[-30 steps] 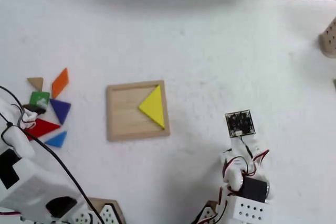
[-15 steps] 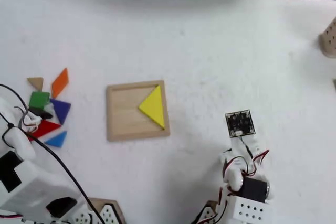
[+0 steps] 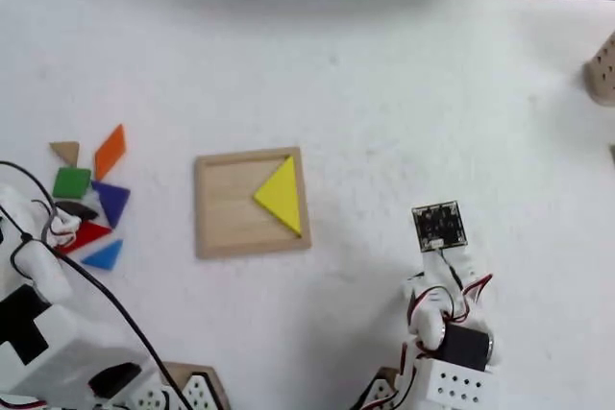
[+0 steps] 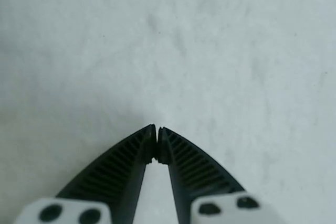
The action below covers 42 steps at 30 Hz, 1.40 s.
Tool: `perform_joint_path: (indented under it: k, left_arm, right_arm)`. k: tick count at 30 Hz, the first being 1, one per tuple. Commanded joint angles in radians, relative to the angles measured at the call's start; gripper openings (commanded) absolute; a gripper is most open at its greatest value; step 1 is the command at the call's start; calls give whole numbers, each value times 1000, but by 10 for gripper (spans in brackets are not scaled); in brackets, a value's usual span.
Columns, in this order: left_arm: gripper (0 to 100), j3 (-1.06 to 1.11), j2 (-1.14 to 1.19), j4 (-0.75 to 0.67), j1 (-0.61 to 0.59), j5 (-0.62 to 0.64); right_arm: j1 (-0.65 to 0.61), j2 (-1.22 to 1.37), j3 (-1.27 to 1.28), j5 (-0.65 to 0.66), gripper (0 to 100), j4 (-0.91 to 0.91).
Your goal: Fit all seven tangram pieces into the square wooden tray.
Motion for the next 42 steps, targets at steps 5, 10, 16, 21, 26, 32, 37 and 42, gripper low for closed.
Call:
perform_joint_path:
  k: [5,10,16,21,26,32,37,42]
  left_arm:
    - [365,-20,-2,-14,5,31]
    - [365,-20,-1,-14,-5,31]
    - [365,-23,-1,-14,-7,32]
    - [365,-23,-1,-14,-7,32]
    - [365,-23,-1,-14,-7,32]
    - [365,-25,-1,-15,-16,32]
    - [365,-17,-1,-54,-24,32]
    - [365,-20,-1,-57,-47,32]
  right_arm:
    - [5,-5,9,11,18,5]
    - [5,-5,9,11,18,5]
    - [5,-5,9,11,18,5]
    - [5,-5,9,11,18,5]
    - [5,-5,9,11,18,5]
    - [5,-5,9,11,18,5]
    - [5,-5,9,11,18,5]
    - [5,-5,9,11,18,5]
